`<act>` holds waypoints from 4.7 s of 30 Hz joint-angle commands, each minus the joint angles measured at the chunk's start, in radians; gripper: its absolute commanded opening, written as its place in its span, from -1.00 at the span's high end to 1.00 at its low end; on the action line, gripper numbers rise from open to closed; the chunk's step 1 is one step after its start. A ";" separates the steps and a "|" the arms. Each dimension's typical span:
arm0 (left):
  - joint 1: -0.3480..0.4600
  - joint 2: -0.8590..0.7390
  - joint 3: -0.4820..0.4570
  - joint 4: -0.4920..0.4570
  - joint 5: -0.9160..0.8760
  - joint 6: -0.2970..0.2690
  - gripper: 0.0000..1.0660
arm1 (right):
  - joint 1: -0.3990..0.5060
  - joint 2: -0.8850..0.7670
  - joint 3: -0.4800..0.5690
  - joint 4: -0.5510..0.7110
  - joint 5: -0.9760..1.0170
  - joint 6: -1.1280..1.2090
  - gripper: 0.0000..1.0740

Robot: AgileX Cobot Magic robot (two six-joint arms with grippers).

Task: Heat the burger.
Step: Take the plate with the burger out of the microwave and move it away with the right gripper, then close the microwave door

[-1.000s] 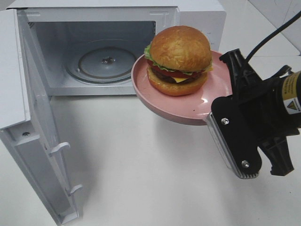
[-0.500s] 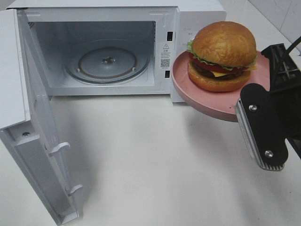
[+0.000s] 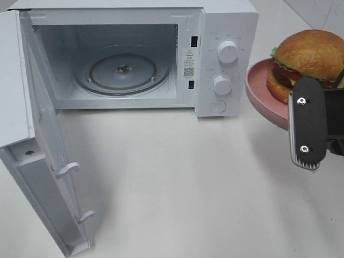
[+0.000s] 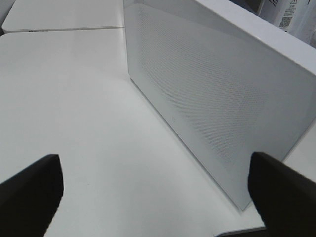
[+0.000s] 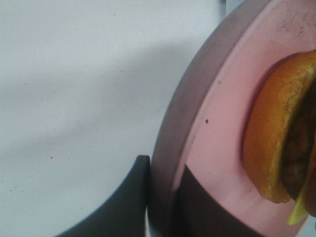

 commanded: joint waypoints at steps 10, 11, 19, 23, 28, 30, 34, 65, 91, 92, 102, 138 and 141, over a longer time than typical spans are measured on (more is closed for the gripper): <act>0.002 -0.019 0.002 -0.002 -0.011 -0.006 -0.76 | 0.000 -0.012 -0.007 -0.160 0.196 0.461 1.00; 0.002 -0.019 0.002 -0.002 -0.011 -0.006 -0.76 | 0.000 -0.012 -0.007 -0.160 0.196 0.461 1.00; 0.002 -0.019 0.002 -0.002 -0.011 -0.006 -0.76 | 0.000 0.033 -0.007 -0.180 0.310 0.606 1.00; 0.002 -0.019 0.002 -0.002 -0.011 -0.006 -0.76 | 0.000 0.073 -0.007 -0.180 0.348 0.707 1.00; 0.002 -0.019 0.002 -0.002 -0.011 -0.006 -0.76 | 0.000 0.120 -0.007 -0.180 0.371 0.823 1.00; 0.002 -0.019 0.002 -0.002 -0.011 -0.006 -0.76 | 0.000 0.140 -0.007 -0.180 0.376 0.875 1.00; 0.002 -0.019 0.002 -0.002 -0.011 -0.006 -0.76 | 0.000 0.181 -0.007 -0.180 0.378 0.964 1.00; 0.002 -0.019 0.002 -0.002 -0.011 -0.006 -0.76 | -0.095 0.582 0.081 -0.236 0.046 1.247 0.97; 0.002 -0.019 0.002 -0.002 -0.011 -0.006 -0.76 | -0.107 0.527 0.063 -0.057 -0.019 1.126 -0.03; 0.002 -0.019 0.002 -0.002 -0.011 -0.006 -0.76 | -0.107 0.477 0.054 -0.007 -0.021 1.074 -0.03; 0.002 -0.019 0.002 -0.002 -0.011 -0.006 -0.76 | -0.107 0.170 0.029 0.314 -0.060 0.625 -0.27; 0.002 -0.019 0.002 -0.002 -0.011 -0.006 -0.76 | -0.112 -0.702 0.076 0.456 0.284 0.478 -0.42; 0.002 -0.019 0.002 -0.002 -0.011 -0.006 -0.76 | -0.153 -0.737 0.101 0.472 0.281 0.475 -0.42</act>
